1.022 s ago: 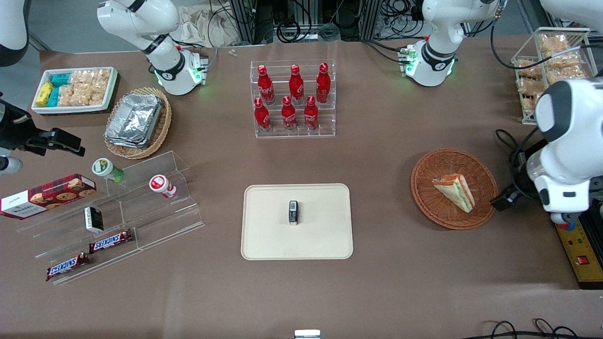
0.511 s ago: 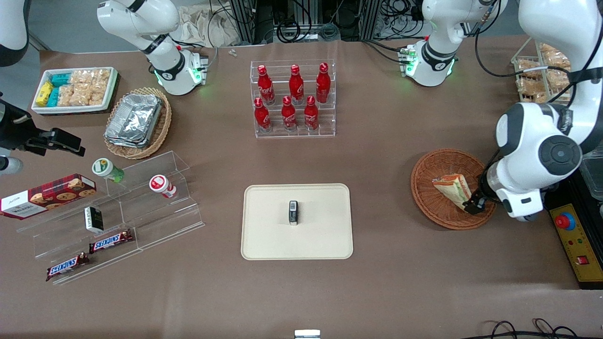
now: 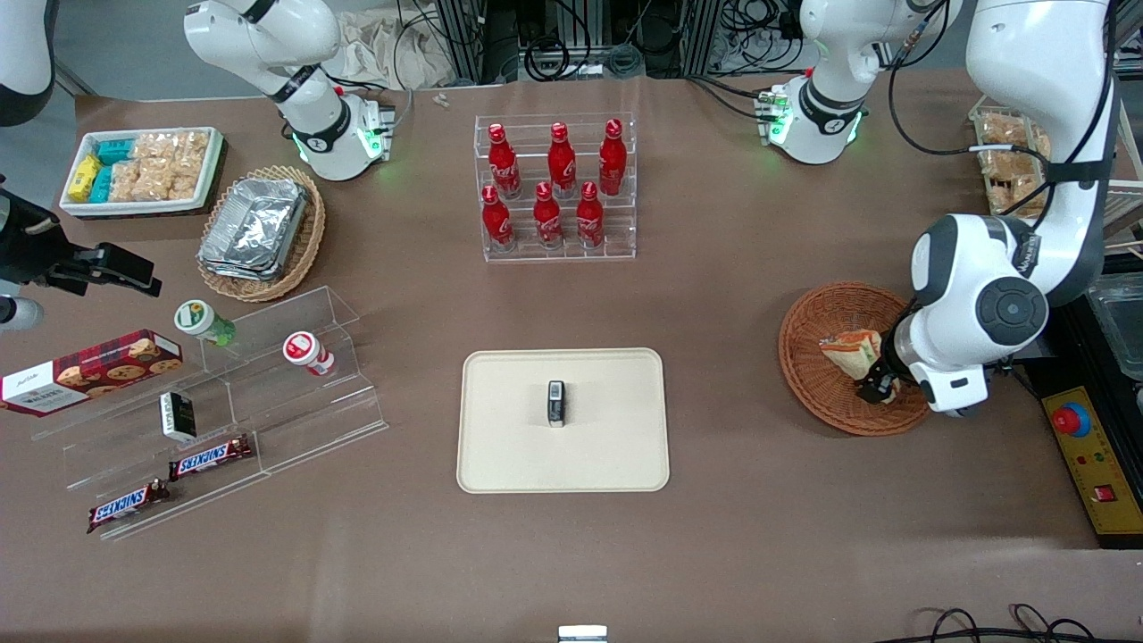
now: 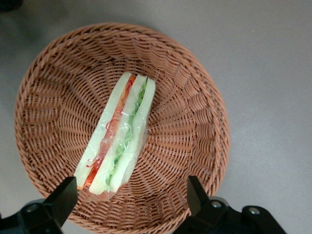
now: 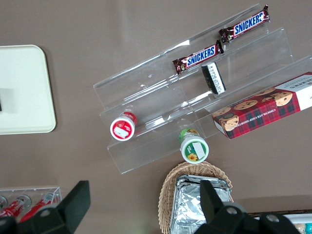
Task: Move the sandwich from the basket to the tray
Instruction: 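Lower the open left gripper around the sandwich in the basket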
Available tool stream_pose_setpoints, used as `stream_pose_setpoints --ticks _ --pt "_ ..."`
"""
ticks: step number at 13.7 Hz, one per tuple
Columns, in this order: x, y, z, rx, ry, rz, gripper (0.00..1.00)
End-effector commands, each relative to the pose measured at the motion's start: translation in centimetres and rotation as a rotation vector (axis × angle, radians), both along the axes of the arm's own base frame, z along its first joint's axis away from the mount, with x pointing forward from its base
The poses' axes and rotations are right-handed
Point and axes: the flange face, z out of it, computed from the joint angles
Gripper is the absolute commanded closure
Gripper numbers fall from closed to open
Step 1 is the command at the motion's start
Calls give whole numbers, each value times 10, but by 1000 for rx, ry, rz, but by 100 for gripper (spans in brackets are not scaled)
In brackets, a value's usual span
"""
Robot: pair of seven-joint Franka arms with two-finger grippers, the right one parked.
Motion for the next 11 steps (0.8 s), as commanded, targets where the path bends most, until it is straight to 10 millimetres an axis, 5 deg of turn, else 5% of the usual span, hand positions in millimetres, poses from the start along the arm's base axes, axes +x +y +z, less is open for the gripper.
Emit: stream_pose_setpoints --ticks 1,8,11 --pt "-16 0 -10 6 -32 17 0" --pt "-36 7 -20 10 -20 18 0" --pt "-23 3 16 23 -2 23 0"
